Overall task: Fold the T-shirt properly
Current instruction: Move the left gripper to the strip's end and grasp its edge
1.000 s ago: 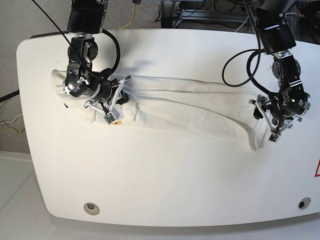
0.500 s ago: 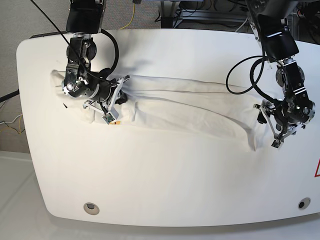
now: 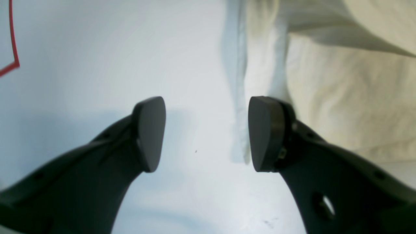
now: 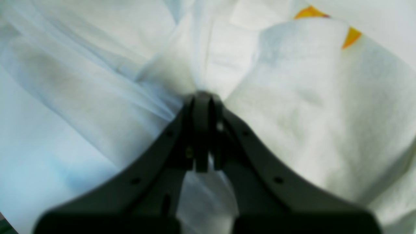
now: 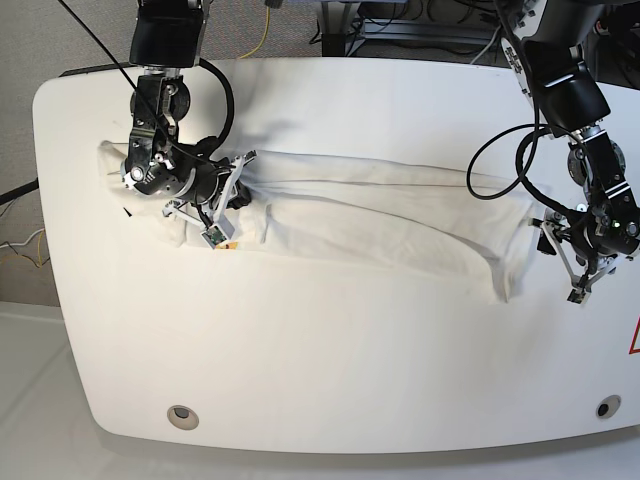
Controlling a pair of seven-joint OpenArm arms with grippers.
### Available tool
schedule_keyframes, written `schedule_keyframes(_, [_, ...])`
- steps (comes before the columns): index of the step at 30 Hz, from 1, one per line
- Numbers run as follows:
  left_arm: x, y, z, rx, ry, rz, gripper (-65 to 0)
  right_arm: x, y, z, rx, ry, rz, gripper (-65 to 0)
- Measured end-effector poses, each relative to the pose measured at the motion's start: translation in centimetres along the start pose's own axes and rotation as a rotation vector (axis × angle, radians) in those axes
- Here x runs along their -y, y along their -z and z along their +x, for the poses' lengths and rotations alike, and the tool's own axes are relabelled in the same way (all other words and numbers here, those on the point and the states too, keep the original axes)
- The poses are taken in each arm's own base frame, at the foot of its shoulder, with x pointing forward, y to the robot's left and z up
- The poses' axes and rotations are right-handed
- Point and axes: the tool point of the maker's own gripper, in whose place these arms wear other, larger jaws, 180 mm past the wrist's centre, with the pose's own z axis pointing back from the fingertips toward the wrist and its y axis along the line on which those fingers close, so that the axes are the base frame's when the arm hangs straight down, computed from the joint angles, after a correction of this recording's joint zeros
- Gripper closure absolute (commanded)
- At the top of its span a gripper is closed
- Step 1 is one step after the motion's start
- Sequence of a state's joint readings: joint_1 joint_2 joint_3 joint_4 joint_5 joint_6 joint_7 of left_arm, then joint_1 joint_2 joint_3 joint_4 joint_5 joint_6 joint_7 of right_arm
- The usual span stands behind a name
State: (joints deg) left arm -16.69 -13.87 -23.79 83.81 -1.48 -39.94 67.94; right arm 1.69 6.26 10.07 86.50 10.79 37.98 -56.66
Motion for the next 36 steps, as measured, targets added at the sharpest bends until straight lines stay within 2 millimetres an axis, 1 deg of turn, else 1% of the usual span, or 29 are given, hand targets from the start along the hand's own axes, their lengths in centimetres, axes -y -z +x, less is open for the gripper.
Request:
schedule_keyframes(4, [0.3, 0.7, -0.6, -0.021, -0.012, -0.021, -44.5, 0.0, 0.0, 0.0, -0.002, 0.000, 0.000, -0.3])
schedule_keyframes(8, [1.1, 2.0, -2.0, -0.071, -0.031, -0.065, -48.0, 0.0, 0.0, 0.0, 0.000, 0.000, 0.001, -0.3])
schedule_keyframes(10, [1.8, 2.8, -2.8, -0.101, -0.044, -0.096, -48.4, 0.0, 0.0, 0.0, -0.001, 0.000, 0.000, -0.3])
schedule_keyframes(12, [2.1, 3.3, -3.3, -0.120, -0.053, -0.114, -48.7, 0.0, 0.0, 0.0, -0.002, 0.000, 0.000, -0.4])
schedule_keyframes(16, [2.3, 3.7, -3.6, -0.136, -0.062, -0.129, -48.9, 0.0, 0.0, 0.0, -0.001, 0.000, 0.000, -0.4])
schedule_keyframes(23, [2.5, 3.7, -3.3, -0.127, -0.060, -0.136, -49.0, 0.0, 0.0, 0.0, -0.001, 0.000, 0.000, -0.4])
schedule_keyframes(26, [2.3, 3.6, -2.6, -0.118, -0.061, -0.132, -49.0, 0.0, 0.0, 0.0, -0.001, 0.000, 0.000, -0.4])
schedule_keyframes(31, [1.6, 3.2, -0.5, -0.071, -0.064, -0.122, -49.0, 0.0, 0.0, 0.0, -0.001, 0.000, 0.000, -0.4])
schedule_keyframes(36, [1.4, 3.1, 0.0, -0.063, -0.064, -0.118, -49.0, 0.0, 0.0, 0.0, -0.001, 0.000, 0.000, -0.4])
